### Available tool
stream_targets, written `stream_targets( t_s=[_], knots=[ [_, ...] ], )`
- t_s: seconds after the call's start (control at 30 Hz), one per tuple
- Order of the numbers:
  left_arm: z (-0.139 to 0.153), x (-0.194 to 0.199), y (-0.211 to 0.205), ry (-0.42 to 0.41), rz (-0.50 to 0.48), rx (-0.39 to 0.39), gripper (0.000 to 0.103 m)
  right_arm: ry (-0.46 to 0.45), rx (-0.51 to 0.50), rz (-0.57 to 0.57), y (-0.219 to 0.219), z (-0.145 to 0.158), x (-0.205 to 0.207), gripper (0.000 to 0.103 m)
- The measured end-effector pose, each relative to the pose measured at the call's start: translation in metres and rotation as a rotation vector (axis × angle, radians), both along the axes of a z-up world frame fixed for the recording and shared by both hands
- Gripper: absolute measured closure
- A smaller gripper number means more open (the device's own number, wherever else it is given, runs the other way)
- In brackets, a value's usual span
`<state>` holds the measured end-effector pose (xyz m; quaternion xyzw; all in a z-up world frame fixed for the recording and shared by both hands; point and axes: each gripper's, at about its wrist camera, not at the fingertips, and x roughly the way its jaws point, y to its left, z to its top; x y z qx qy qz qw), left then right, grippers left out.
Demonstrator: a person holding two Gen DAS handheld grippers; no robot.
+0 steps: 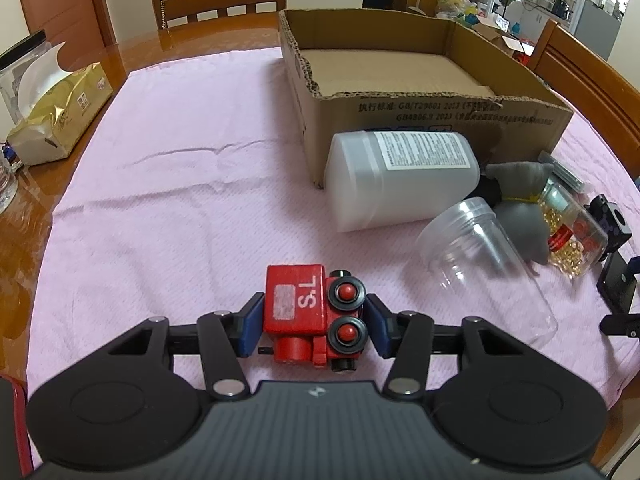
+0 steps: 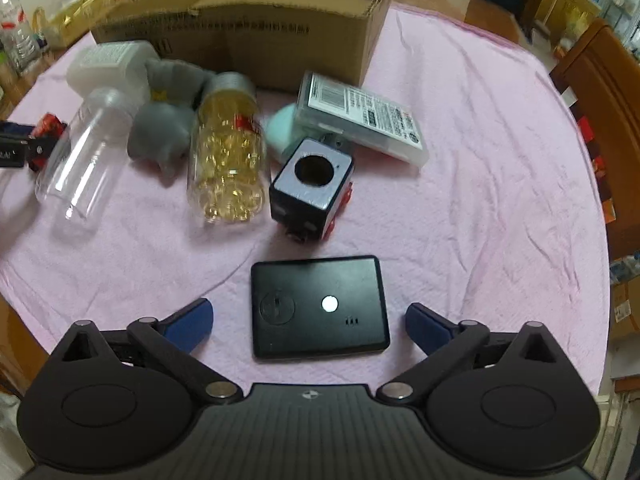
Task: Organize rigid objects
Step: 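Lift and carry the red train and black device over the cardboard box with both tools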
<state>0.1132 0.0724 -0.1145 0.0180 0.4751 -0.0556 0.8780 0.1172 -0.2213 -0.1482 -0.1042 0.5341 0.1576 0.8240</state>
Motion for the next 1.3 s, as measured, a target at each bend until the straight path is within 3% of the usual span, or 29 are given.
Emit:
stream_targets(
  t_s=[0.4, 0.63, 0.7, 0.77, 0.87, 1.3],
  knots=[
    [0.000, -0.001, 0.002, -0.002, 0.003, -0.005, 0.051, -0.021, 0.008, 0.025, -0.002, -0.003, -0.004, 0.000],
    [0.000, -0.002, 0.003, 0.001, 0.011, -0.015, 0.051, 0.014, -0.004, 0.075, -0.002, -0.001, 0.003, 0.001],
    [0.000, -0.001, 0.005, 0.004, 0.014, -0.018, 0.051, 0.010, -0.003, 0.083, -0.002, 0.001, 0.004, 0.007],
    [0.000, -0.002, 0.005, 0.006, 0.013, -0.019, 0.051, 0.004, -0.001, 0.086, -0.002, 0.006, 0.006, 0.020],
    [0.001, -0.002, 0.005, 0.008, 0.007, -0.021, 0.054, 0.011, -0.007, 0.074, -0.004, 0.010, 0.010, 0.029],
    [0.019, -0.003, 0.003, 0.018, -0.052, -0.010, 0.055, 0.020, -0.008, 0.078, 0.002, 0.021, 0.006, 0.029]
  ],
)
